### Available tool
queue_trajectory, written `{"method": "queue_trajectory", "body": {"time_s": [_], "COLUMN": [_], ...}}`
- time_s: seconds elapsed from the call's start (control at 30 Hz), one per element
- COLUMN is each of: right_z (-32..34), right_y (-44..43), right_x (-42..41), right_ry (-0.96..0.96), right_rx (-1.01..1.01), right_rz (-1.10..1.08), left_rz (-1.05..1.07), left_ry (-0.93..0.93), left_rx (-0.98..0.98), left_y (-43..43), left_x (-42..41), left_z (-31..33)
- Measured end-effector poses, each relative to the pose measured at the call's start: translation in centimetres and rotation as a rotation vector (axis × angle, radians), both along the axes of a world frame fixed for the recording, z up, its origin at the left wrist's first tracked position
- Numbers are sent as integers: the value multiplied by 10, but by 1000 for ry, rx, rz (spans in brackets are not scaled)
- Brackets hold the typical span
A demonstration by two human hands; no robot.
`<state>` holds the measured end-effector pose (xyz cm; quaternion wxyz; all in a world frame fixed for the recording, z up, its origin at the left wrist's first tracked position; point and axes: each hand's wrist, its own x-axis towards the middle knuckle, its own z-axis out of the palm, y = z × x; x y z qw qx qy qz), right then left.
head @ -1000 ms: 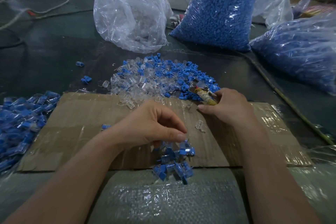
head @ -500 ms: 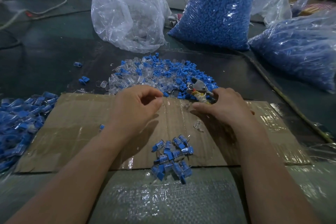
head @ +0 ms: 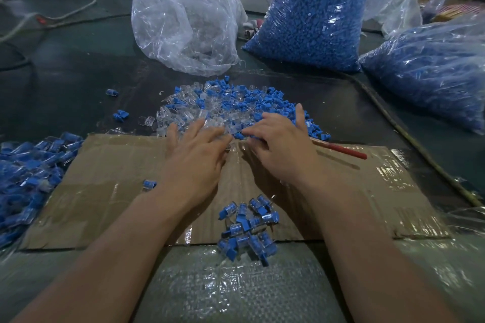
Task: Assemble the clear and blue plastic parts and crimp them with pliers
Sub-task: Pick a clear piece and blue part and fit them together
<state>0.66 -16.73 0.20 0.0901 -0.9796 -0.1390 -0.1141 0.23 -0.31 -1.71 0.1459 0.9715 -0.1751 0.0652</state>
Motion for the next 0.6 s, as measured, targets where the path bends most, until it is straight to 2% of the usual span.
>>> {"method": "queue_trajectory", "body": {"time_s": [0.23,0.37,0.6], "right_z": [-4,-5,-6], "right_y": [8,9,5], "right_x": [1,4,7], "right_ry": [140,89,28], "right_rx": [-83,-50,18], "right_rz": [52,31,-8], "left_rz": [-11,-6,14], "left_ry": [-172,-193,-264], "left_rx": [-134,-166,-439], "left_y": [1,2,1], "left_x": [-2,0,-6], "left_z": [1,1,8]}}
